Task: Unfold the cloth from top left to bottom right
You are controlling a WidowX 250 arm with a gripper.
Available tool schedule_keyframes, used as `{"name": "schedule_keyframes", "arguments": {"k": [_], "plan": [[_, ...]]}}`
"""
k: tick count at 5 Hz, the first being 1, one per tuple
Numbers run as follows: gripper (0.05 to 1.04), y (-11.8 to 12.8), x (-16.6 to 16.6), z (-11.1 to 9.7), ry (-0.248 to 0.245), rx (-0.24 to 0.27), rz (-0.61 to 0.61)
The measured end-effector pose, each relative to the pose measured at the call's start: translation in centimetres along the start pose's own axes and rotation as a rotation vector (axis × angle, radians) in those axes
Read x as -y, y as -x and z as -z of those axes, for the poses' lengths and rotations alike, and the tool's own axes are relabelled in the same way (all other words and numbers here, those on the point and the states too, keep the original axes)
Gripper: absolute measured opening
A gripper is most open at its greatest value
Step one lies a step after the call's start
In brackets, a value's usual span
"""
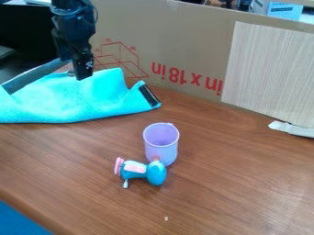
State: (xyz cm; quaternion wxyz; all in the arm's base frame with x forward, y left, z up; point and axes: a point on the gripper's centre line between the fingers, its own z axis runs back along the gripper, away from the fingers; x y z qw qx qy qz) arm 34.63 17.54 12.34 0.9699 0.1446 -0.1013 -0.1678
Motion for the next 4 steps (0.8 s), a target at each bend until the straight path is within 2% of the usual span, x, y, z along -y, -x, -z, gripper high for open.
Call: {"name": "schedule_keyframes", "arguments": {"k": [1,2,4], "plan": [[1.001,-0.4,-1.0,0.5,-0.066,0.084,0.021],[1.001,-0.2,-2.3,1.2,-0.089,0.081,0.022],[1.001,0.1,-6.1,4.0,-0.117,0.027,0.017]]}}
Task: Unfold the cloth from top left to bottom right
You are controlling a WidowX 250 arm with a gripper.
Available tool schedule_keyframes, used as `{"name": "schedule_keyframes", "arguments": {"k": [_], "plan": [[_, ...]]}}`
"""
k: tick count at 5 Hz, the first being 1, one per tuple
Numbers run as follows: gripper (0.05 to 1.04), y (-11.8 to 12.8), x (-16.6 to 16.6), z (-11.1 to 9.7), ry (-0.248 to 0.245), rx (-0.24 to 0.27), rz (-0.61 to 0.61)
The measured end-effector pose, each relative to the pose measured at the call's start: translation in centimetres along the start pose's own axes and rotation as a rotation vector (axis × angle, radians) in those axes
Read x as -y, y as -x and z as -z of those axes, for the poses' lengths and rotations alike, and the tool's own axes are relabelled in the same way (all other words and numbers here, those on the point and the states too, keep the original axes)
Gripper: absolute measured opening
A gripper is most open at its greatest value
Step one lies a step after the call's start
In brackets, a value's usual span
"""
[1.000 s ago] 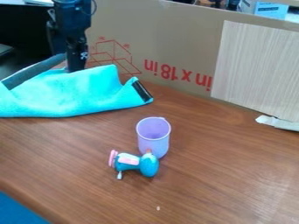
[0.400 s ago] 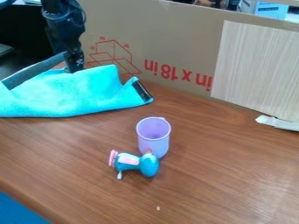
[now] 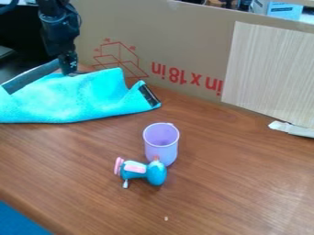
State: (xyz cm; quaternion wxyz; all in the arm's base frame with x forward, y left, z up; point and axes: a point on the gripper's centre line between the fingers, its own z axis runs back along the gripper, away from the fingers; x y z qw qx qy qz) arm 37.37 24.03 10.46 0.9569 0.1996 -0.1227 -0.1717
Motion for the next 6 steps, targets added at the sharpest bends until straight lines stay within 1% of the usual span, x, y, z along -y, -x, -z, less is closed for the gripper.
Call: {"name": "schedule_keyframes", "arguments": {"k": [1,2,3,6], "plan": [[1.001,-0.1,-0.8,1.8,-0.004,-0.035,0.010],[1.001,0.0,-1.5,2.3,-0.022,-0.045,0.001],[1.001,-0.1,-1.7,3.3,-0.032,-0.053,0.000],[1.001,-1.3,-2.0,4.4,-0.041,-0.078,-0.017]]}}
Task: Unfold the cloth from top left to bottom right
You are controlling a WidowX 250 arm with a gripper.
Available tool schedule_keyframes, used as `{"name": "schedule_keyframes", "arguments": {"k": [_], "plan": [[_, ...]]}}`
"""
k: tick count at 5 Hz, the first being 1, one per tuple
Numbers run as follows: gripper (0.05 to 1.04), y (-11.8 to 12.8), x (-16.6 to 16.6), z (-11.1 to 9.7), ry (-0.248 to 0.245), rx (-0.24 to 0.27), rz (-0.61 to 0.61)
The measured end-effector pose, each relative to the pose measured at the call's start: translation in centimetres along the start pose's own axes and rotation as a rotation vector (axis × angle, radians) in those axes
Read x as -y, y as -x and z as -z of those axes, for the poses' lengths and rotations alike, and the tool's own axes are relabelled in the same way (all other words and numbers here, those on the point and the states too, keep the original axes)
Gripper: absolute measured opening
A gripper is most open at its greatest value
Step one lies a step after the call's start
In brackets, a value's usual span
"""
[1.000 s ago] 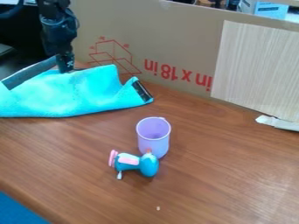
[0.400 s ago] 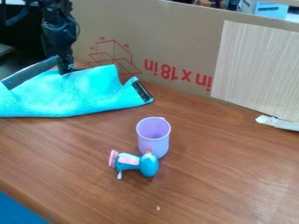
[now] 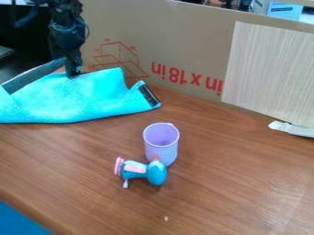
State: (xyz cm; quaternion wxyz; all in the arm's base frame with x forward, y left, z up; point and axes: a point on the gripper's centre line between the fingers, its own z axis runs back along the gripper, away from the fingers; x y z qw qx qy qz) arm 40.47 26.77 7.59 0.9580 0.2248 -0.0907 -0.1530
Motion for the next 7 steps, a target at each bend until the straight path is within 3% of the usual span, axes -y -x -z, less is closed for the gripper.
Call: {"name": "schedule_keyframes", "arguments": {"k": [7], "plan": [[0.999,-2.0,0.5,2.3,-0.051,-0.089,0.001]]}}
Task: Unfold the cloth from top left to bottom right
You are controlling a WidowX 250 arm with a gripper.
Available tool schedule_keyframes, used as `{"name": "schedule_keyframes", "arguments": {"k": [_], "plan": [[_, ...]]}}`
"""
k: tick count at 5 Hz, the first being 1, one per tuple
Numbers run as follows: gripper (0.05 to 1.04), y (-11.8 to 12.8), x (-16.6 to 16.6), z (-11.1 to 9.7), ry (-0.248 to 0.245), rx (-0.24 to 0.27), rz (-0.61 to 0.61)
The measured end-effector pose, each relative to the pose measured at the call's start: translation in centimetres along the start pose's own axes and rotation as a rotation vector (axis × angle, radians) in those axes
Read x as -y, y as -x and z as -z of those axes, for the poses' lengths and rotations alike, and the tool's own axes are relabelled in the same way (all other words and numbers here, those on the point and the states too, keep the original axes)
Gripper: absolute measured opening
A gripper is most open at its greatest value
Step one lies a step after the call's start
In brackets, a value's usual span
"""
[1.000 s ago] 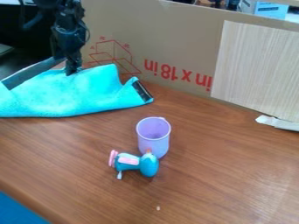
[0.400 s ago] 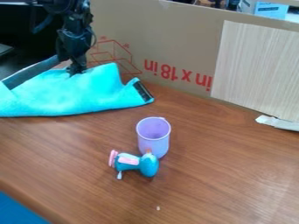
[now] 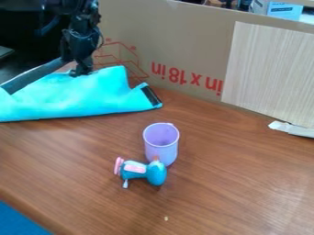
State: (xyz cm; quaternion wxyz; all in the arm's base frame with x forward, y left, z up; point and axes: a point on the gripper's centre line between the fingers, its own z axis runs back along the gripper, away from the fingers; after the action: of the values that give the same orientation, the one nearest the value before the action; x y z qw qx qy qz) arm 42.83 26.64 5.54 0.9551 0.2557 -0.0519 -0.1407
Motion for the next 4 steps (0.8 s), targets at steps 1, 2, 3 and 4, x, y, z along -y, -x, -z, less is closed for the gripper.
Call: {"name": "schedule_keyframes", "arguments": {"k": [1,2,3,4], "plan": [[0.999,-0.4,-0.2,0.4,0.000,-0.022,-0.009],[0.999,-0.5,0.0,0.6,0.043,-0.061,-0.002],[0.950,-0.7,0.4,1.5,0.100,-0.114,0.010],[0.688,-0.9,0.6,2.0,0.116,-0.169,0.017]]}}
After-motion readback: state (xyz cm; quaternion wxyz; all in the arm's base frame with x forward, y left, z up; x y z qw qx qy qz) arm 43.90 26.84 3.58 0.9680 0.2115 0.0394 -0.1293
